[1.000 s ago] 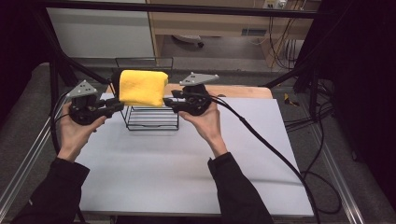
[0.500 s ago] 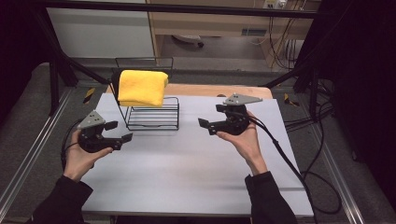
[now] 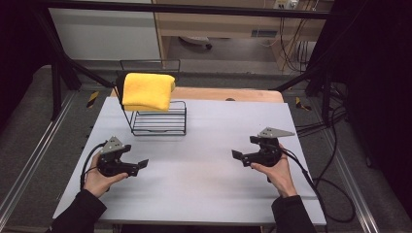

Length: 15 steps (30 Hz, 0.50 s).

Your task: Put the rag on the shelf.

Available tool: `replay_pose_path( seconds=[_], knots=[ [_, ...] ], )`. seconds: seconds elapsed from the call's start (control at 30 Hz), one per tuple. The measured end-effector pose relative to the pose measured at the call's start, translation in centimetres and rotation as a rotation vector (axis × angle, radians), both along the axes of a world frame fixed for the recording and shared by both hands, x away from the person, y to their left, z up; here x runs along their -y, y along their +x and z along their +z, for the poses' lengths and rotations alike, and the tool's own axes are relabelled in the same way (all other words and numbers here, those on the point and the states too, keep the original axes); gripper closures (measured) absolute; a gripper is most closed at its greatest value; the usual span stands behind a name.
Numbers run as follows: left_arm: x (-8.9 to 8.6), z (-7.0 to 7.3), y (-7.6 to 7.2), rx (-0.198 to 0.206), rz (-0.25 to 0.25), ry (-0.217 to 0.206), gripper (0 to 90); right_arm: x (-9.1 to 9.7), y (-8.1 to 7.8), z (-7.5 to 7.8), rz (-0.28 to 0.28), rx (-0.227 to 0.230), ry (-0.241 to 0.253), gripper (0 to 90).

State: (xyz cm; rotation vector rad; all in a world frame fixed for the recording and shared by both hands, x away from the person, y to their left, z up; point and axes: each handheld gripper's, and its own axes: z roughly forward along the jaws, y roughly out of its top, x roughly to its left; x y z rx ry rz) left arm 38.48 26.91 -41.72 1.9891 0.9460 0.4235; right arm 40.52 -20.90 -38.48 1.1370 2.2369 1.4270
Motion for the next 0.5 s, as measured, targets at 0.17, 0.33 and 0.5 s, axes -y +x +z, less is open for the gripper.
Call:
replay_pose_path(
  seconds=[0.17, 0.33, 0.5],
  knots=[
    [-0.2, -1.3, -0.4, -0.027, -0.023, 0.033, 8.2, 2.4, -0.8, -2.8, -0.025, -0.042, 0.016, 0.7],
    [-0.4, -2.1, -0.8, -0.036, -0.028, 0.048, 8.9, 4.4, -1.8, -4.1, -0.044, -0.046, -0.009, 0.7],
    [-0.7, -2.3, -1.2, -0.038, -0.032, 0.051, 8.8, 5.9, -2.9, -4.9, -0.032, -0.045, -0.009, 0.7]
  ],
)
